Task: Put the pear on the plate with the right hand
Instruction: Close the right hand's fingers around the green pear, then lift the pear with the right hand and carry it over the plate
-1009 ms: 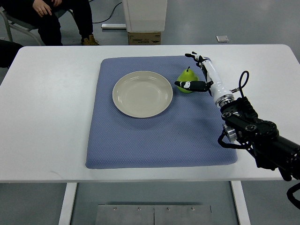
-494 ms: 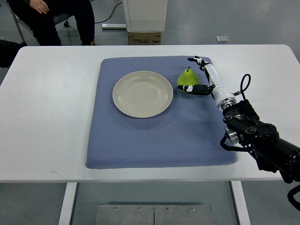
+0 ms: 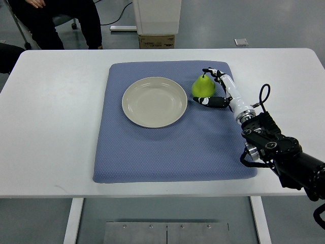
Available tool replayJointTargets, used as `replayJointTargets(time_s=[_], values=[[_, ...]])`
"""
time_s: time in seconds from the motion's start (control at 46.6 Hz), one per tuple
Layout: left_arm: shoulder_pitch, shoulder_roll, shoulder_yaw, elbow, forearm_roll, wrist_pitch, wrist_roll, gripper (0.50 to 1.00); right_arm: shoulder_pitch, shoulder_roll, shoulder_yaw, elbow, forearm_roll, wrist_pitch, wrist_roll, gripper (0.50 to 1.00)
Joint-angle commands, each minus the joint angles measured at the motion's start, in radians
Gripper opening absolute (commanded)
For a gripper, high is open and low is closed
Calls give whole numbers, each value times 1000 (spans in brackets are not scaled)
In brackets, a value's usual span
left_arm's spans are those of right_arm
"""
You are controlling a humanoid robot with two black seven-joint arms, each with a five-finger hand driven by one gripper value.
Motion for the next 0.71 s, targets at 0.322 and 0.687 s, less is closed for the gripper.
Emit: replayJointTargets(time_s=[0.322, 0.687], values=[[0, 0, 0, 0, 0, 0, 0, 1000, 0, 0, -53, -1, -1, 0, 0, 533], [0, 0, 0, 0, 0, 0, 0, 1000, 11, 0, 0, 1, 11, 2, 0, 500]])
